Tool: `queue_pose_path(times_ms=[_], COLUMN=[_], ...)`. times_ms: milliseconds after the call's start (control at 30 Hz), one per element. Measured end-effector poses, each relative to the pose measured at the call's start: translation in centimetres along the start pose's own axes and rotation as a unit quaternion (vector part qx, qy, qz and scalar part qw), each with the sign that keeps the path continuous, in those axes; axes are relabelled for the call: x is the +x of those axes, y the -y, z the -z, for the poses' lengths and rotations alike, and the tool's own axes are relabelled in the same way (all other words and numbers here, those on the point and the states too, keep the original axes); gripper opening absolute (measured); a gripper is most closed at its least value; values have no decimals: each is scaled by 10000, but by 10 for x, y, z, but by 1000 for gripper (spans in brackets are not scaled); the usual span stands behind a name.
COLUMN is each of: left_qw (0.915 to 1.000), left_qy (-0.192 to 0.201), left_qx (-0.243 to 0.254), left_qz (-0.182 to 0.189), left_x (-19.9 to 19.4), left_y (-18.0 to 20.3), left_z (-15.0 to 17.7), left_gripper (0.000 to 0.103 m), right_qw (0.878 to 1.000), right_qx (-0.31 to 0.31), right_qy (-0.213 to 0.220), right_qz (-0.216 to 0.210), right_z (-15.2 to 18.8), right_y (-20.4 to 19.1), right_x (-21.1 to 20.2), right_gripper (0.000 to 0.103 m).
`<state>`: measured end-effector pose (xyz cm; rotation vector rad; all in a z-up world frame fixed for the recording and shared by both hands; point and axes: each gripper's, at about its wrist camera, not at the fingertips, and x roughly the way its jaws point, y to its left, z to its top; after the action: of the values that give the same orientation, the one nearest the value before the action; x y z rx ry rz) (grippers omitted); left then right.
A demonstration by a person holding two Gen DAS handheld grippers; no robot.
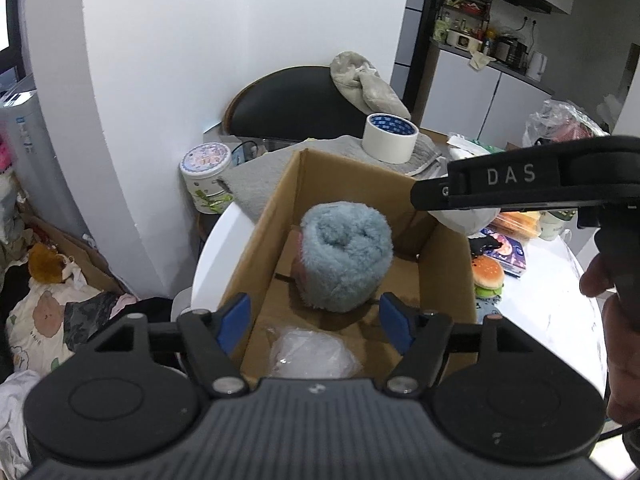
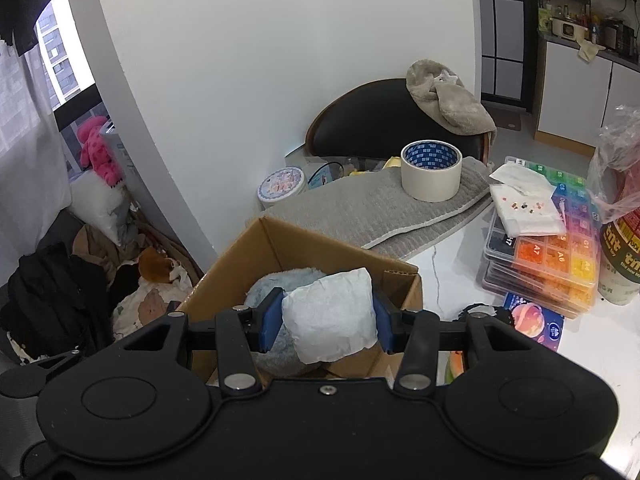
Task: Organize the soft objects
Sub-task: 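Open the left gripper to drop the clear bag while the right gripper lowers the bundle into the box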
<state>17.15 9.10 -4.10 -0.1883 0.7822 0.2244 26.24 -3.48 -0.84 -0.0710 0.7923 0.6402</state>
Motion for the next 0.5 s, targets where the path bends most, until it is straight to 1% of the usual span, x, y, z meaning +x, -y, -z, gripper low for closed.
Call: queue_pose_path(times_ms=[267,500], left_qw=[9999,9997], left_qy=[-41,-51], left_qx=[-120,-211], left_qz=[74,139], left_x=[-2,-3], left_y=[-7,-9], left_z=[3,4], left_gripper=[70,71], right_qw=[9998,9999], right_qx=[-80,19], right_qy=[-43,-106], right_qz=[-163,-57], right_z=[-1,1], right_y=[-13,-6], right_x=[11,24], right_gripper=[46,48])
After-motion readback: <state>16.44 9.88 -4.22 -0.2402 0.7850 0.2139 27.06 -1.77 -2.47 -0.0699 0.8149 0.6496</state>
